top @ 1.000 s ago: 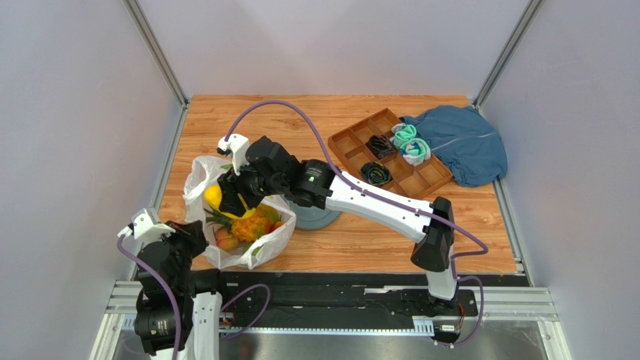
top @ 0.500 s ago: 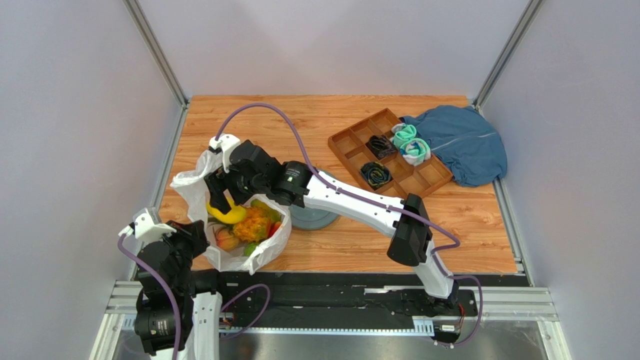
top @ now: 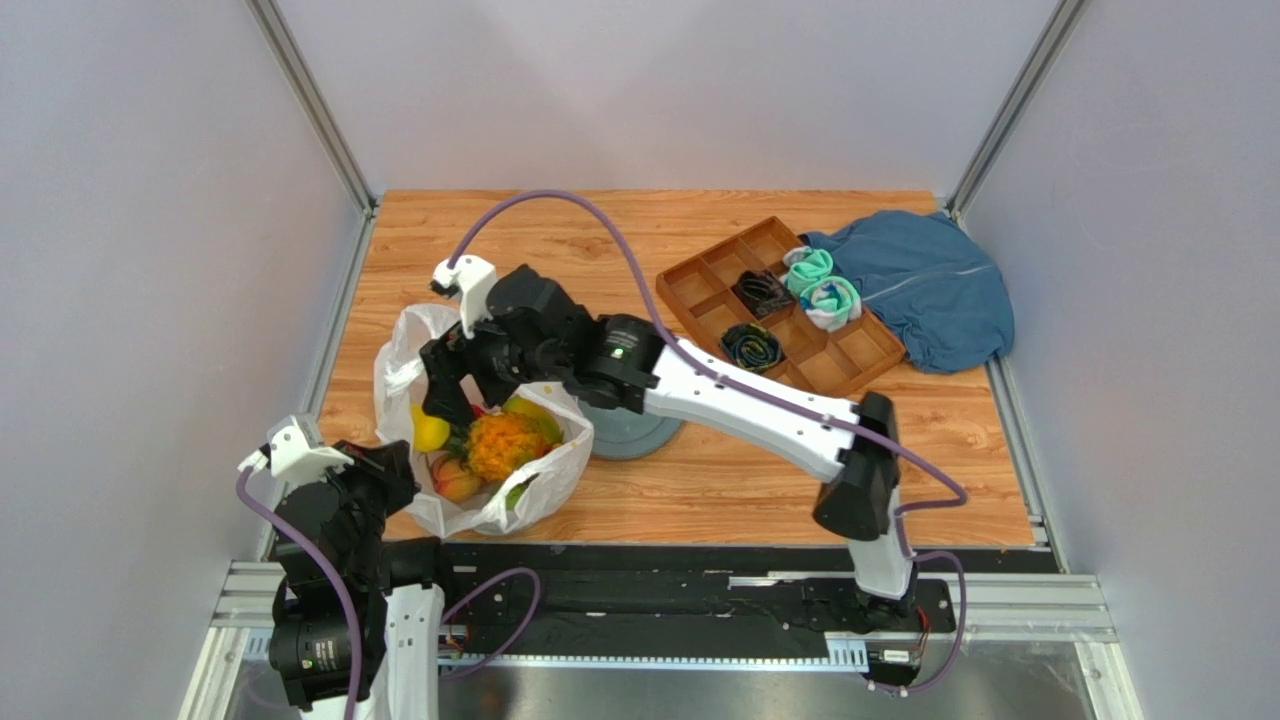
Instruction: Place the fruits into the plastic bag
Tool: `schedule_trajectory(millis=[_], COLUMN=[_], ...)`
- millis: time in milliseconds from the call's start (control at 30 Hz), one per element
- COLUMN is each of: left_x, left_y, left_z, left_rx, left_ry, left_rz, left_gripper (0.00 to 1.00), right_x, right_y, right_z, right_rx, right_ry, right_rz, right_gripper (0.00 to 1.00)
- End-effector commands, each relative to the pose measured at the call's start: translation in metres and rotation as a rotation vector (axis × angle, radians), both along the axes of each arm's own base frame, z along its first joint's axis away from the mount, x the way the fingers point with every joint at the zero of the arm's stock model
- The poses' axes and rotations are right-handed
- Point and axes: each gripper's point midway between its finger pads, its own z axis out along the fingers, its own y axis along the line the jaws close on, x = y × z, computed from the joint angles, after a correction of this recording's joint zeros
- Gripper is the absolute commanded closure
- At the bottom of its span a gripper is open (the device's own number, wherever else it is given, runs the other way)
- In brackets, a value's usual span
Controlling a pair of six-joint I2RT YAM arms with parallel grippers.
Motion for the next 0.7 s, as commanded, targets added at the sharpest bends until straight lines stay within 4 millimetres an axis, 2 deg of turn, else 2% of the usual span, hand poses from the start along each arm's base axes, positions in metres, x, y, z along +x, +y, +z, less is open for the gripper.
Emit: schedule_trajectory(millis=[0, 67, 100, 133, 167, 233, 267, 333, 400, 433, 567, 667], left_x=[0.006, 0.006, 0.006, 0.007, 0.008, 0.009, 0.010, 0.010, 0.011, 0.011, 0.011, 0.010], left_y=[0.002, 0.003, 0.003, 0.003, 0.002, 0.002, 0.002, 0.002, 0.001, 0.001, 0.000, 0.000], left_z=[0.003, 0.003, 0.003, 0.002, 0.002, 0.002, 0.001, 0.002, 0.001, 0.001, 0.000, 0.001], left_rx=[0.013, 0.012, 0.013, 0.011, 0.009, 0.011, 0.010, 0.010, 0.011, 0.011, 0.010, 0.011], left_ry=[-0.001, 0.003, 0.005, 0.009, 0.015, 0.020, 0.024, 0.024, 0.029, 0.031, 0.032, 0.031], left_rz=[0.002, 0.005, 0.005, 0.004, -0.001, -0.007, -0.010, -0.007, -0.012, -0.015, -0.018, -0.022], left_gripper=[1.00, 1.00, 1.00, 1.00, 1.00, 1.00, 1.00, 1.00, 1.00, 1.00, 1.00, 1.00], right_x=[-0.028, -0.032, -0.040, -0.043, -0.049, -0.060, -0.070, -0.081, -0.082, -0.083, -0.076, -0.072], right_y=[-0.063, -0.081, -0.100, -0.108, -0.118, -0.139, -0.146, -0.162, -0.172, -0.178, -0.177, -0.166], right_z=[0.135, 0.124, 0.139, 0.133, 0.114, 0.107, 0.084, 0.076, 0.052, 0.052, 0.039, 0.033], right_rx=[0.258, 0.222, 0.244, 0.223, 0.164, 0.117, 0.050, 0.021, -0.033, -0.029, -0.065, -0.093], right_ry=[-0.106, -0.092, -0.108, -0.108, -0.091, -0.115, -0.088, -0.105, -0.099, -0.126, -0.196, -0.245], right_rz=[0.012, -0.007, -0.006, 0.001, 0.019, 0.059, 0.108, 0.149, 0.150, 0.152, 0.150, 0.160], right_gripper=[0.18, 0.18, 0.18, 0.18, 0.18, 0.18, 0.18, 0.18, 0.18, 0.17, 0.17, 0.17])
